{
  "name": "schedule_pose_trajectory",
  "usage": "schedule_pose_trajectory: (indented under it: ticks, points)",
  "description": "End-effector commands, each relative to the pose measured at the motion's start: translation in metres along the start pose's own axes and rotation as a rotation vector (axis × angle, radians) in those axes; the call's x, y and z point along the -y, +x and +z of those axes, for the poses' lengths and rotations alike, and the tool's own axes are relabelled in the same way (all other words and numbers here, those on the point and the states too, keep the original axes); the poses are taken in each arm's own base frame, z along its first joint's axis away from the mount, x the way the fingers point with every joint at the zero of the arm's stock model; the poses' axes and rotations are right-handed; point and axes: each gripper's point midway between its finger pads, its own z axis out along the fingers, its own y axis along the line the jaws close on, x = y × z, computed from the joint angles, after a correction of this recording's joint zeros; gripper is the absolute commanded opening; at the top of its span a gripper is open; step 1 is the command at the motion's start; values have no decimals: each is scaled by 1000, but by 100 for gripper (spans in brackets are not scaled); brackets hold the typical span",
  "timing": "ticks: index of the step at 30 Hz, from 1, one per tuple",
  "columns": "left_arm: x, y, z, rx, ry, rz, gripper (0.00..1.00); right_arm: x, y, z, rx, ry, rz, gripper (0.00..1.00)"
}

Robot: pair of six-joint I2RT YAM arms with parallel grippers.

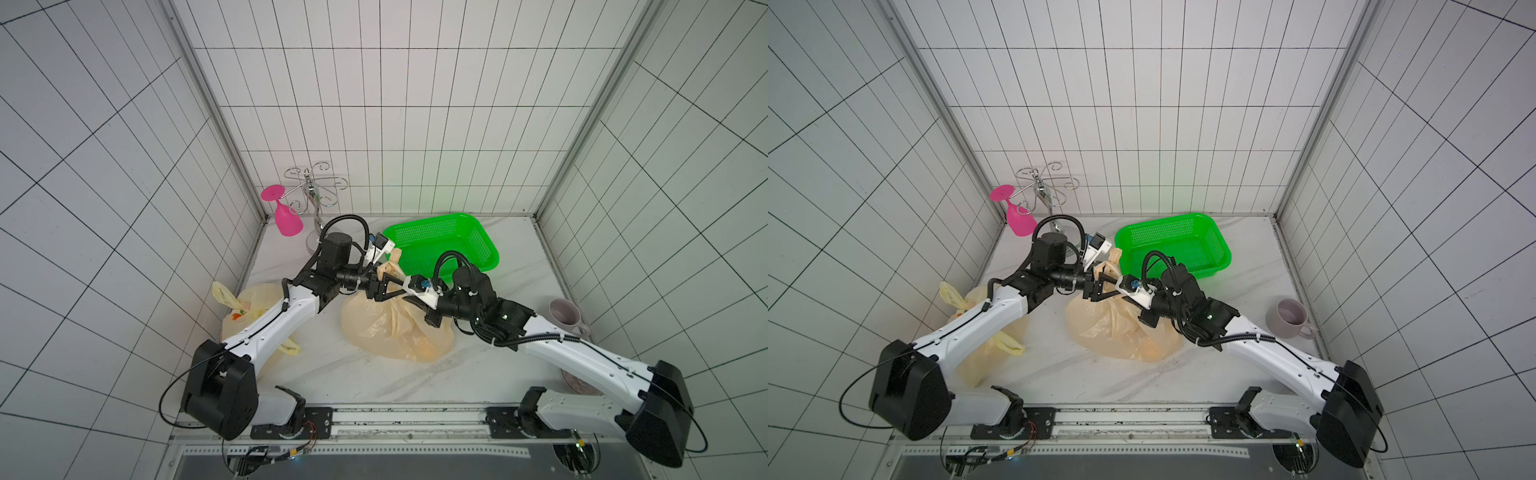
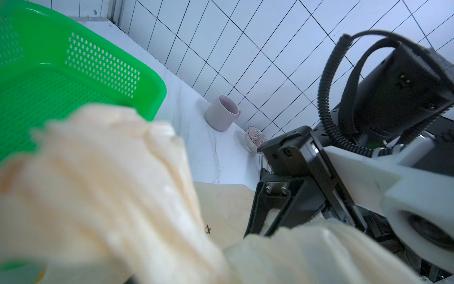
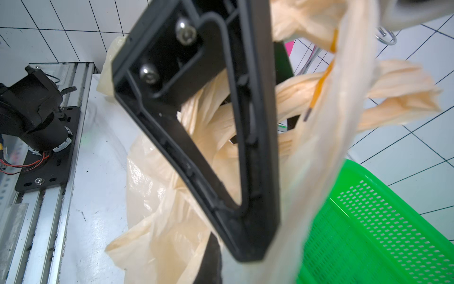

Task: Place the peach into a plastic bag & tie a knot
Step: Cross the plastic bag at the center of the board.

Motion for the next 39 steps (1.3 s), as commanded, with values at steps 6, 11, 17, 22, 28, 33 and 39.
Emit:
schedule_pose_trajectory:
  ticks: [6,11,17,22,28,33,39]
  points:
    - [19,-4,2,3,85,108,50,6,-37,1,24,-53,6,0]
    - [18,-4,0,24,79,134,20,14,-41,-9,38,-39,85,19]
    - [13,-7,-3,47,74,134,11,19,-55,-41,117,-77,231,54]
    - [13,-7,-3,47,77,129,13,50,-77,-71,191,-31,443,66]
    - [15,-6,-3,47,68,141,17,93,-91,-58,55,62,835,59]
    - [17,-7,-3,48,66,148,21,93,-110,-48,65,-5,940,63]
    - [16,-6,-2,44,57,143,23,85,-129,-40,79,-69,932,66]
